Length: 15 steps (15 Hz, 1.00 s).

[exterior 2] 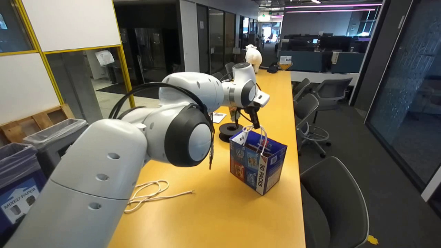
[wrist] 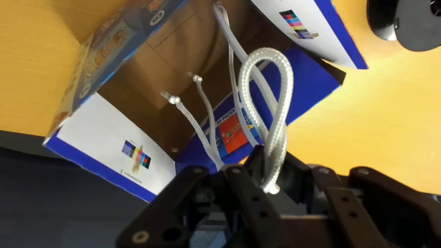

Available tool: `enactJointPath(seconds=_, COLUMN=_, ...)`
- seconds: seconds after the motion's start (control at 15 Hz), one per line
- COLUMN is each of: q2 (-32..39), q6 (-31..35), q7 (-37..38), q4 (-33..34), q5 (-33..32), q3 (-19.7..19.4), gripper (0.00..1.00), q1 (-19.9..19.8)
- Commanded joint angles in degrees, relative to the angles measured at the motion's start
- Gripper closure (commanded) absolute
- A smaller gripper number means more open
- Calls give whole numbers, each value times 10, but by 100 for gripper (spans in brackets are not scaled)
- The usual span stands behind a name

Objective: Put the strings inside the box.

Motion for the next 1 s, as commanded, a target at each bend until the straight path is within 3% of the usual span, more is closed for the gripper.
enactJointPath(seconds=0.0, q2=45, q6=-40, q7=-32, q4=83, q5=28, q3=8, gripper=62, q1=-14)
enactJointPath(seconds=0.2, q2=59, q6=-57, q7=-44, q4=101, q5=36, q3=10, gripper=41, q1=-15)
enactJointPath(seconds=0.53, q2=43, q6=-70, q7=-100, q4=63, q5=36, q3=55, gripper=3, q1=-10)
enactJointPath(seconds=0.93, q2=-24, q6=-111, q7=-218, q4=-50, q5=33, q3=135, gripper=0, q1=-7)
